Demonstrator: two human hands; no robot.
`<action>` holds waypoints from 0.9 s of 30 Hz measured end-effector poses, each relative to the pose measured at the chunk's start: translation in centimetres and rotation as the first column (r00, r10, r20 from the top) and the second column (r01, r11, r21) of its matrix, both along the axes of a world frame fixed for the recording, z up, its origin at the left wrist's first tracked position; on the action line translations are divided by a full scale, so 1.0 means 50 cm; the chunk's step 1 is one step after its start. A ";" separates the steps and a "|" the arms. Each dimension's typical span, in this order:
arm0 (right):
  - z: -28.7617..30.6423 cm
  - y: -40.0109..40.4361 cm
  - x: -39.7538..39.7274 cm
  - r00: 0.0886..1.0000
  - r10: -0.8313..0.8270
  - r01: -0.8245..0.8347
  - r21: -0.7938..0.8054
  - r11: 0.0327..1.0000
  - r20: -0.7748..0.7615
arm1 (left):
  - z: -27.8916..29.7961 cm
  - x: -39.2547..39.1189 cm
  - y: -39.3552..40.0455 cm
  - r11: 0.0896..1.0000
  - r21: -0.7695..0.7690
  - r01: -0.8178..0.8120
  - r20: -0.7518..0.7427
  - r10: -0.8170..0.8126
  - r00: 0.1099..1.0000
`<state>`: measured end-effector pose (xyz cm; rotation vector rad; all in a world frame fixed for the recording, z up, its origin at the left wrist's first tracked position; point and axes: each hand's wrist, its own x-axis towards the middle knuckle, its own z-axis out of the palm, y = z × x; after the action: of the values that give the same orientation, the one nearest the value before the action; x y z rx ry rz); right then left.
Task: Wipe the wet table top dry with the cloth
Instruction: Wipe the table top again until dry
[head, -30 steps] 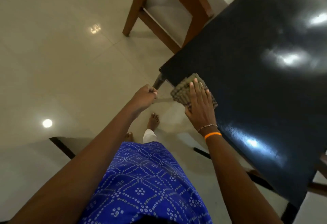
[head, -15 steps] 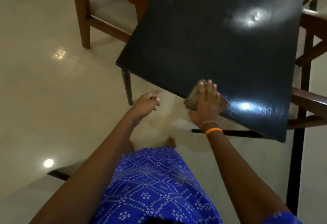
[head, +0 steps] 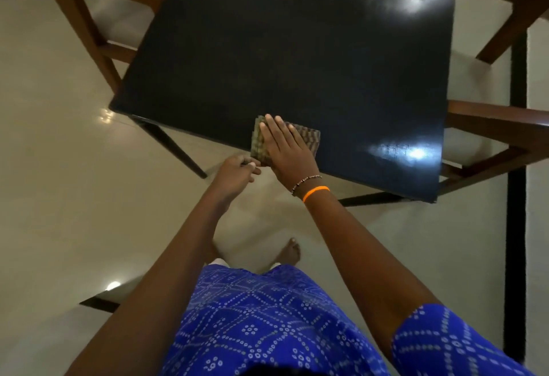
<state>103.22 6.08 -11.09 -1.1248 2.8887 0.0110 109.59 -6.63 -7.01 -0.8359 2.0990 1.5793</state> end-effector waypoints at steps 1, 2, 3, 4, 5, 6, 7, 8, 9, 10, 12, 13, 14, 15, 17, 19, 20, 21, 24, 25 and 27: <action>0.000 0.040 0.002 1.000 -0.002 0.002 0.001 1.000 -0.020 | 0.002 -0.007 0.029 0.999 0.008 0.034 -0.004 -0.034 0.999; 0.001 0.085 0.002 0.999 -0.010 0.010 -0.002 1.000 -0.045 | 0.004 -0.014 0.064 0.997 0.015 0.076 -0.004 -0.076 0.997; 0.003 0.126 0.003 0.998 -0.017 0.017 -0.007 1.000 -0.064 | 0.005 -0.021 0.097 0.993 0.022 0.120 0.003 -0.120 0.993; 0.003 0.167 0.004 0.997 -0.023 0.022 -0.009 1.000 -0.079 | 0.007 -0.028 0.129 0.986 0.031 0.165 0.017 -0.165 0.986; 0.005 0.206 0.006 0.995 -0.027 0.026 -0.008 1.000 -0.096 | 0.008 -0.035 0.159 0.977 0.046 0.207 0.031 -0.209 0.977; 0.006 0.239 0.007 0.993 -0.029 0.028 -0.009 1.000 -0.115 | 0.010 -0.041 0.183 0.967 0.061 0.246 0.040 -0.248 0.968; 0.007 0.276 0.008 0.990 -0.036 0.035 -0.009 0.999 -0.133 | 0.012 -0.048 0.211 0.955 0.075 0.287 0.045 -0.290 0.956; 0.008 0.310 0.008 0.988 -0.044 0.043 -0.008 0.999 -0.146 | 0.013 -0.053 0.237 0.942 0.087 0.325 0.051 -0.330 0.942; 0.009 0.343 0.008 0.987 -0.054 0.053 -0.006 0.999 -0.153 | 0.015 -0.057 0.264 0.925 0.096 0.367 0.055 -0.373 0.926; 0.009 0.373 0.008 0.986 -0.062 0.063 -0.004 0.998 -0.152 | 0.018 -0.060 0.290 0.907 0.099 0.409 0.057 -0.415 0.908; 0.008 0.425 0.010 0.989 -0.078 0.078 -0.005 0.997 -0.129 | 0.023 -0.061 0.336 0.871 0.096 0.482 0.055 -0.488 0.871; 0.009 0.449 0.010 0.989 -0.087 0.087 -0.008 0.996 -0.120 | 0.026 -0.060 0.356 0.852 0.095 0.514 0.052 -0.520 0.852; 0.009 0.471 0.011 0.988 -0.093 0.092 -0.015 0.996 -0.121 | 0.030 -0.059 0.373 0.836 0.094 0.540 0.047 -0.546 0.837; 0.010 0.491 0.011 0.988 -0.097 0.096 -0.019 0.995 -0.123 | 0.033 -0.058 0.386 0.825 0.092 0.557 0.037 -0.562 0.826; 0.009 0.526 0.012 0.985 -0.111 0.108 -0.025 0.994 -0.133 | 0.036 -0.055 0.401 0.813 0.084 0.576 0.019 -0.579 0.815; 0.009 0.558 0.014 0.981 -0.139 0.134 -0.042 0.990 -0.134 | 0.037 -0.052 0.407 0.810 0.081 0.581 0.025 -0.585 0.811; 0.008 0.572 0.017 0.979 -0.155 0.149 -0.052 0.987 -0.130 | 0.037 -0.051 0.406 0.811 0.086 0.578 0.031 -0.583 0.812; 0.007 0.583 0.019 0.978 -0.172 0.166 -0.059 0.984 -0.118 | 0.036 -0.049 0.404 0.813 0.089 0.575 0.035 -0.580 0.814; 0.005 0.602 0.028 0.974 -0.217 0.210 -0.090 0.974 -0.072 | 0.034 -0.042 0.396 0.806 0.082 0.586 0.043 -0.590 0.806; 0.003 0.604 0.030 0.973 -0.226 0.220 -0.104 0.970 -0.053 | 0.033 -0.039 0.393 0.800 0.077 0.594 0.041 -0.598 0.800; 0.000 0.610 0.035 0.972 -0.235 0.229 -0.145 0.963 -0.023 | 0.030 -0.033 0.385 0.785 0.069 0.616 0.030 -0.619 0.785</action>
<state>104.95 36.56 -11.11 -0.8024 3.0798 -0.1842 107.94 12.64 -5.50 -0.1167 1.9872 1.2233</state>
